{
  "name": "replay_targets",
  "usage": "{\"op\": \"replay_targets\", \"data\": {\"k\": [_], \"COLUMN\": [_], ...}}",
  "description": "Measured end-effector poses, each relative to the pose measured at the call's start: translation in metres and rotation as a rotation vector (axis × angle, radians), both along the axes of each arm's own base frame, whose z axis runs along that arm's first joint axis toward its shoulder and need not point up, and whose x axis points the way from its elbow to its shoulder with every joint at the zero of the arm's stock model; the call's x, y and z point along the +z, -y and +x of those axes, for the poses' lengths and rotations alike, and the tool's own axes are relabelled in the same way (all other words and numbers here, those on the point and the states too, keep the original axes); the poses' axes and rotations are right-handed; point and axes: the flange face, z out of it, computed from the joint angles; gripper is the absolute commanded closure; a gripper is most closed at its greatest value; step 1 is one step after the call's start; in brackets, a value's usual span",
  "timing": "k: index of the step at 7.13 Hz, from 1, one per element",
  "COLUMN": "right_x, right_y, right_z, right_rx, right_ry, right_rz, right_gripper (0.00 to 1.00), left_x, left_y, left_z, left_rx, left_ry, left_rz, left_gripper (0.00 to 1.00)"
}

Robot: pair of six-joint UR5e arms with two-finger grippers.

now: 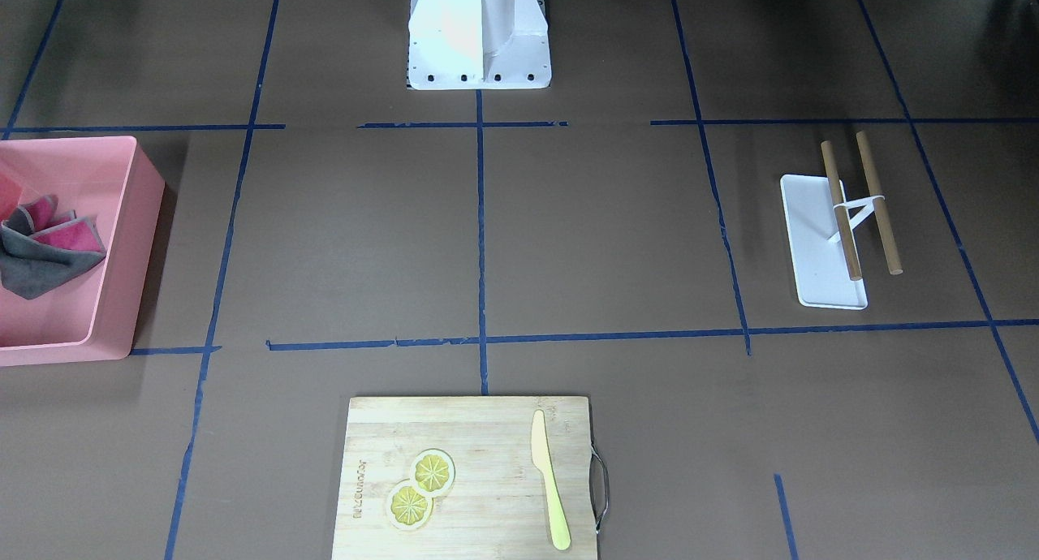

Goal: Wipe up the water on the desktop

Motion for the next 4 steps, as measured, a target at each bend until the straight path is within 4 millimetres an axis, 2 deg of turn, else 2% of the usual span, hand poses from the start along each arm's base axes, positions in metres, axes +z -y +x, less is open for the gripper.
{"op": "replay_targets", "data": {"k": [4], "right_x": [0.0002], "right_y": [-0.0001], "right_z": [-0.0010], "right_rx": [0.017], "right_ry": [0.005], "right_rz": [-0.020], "right_gripper": [0.00], "left_x": [-0.0092], "left_y": [0.0012], "left_z": [0.0001], "left_rx": [-0.002], "left_ry": [-0.002], "left_rz": [0.020], "left_gripper": [0.00]}}
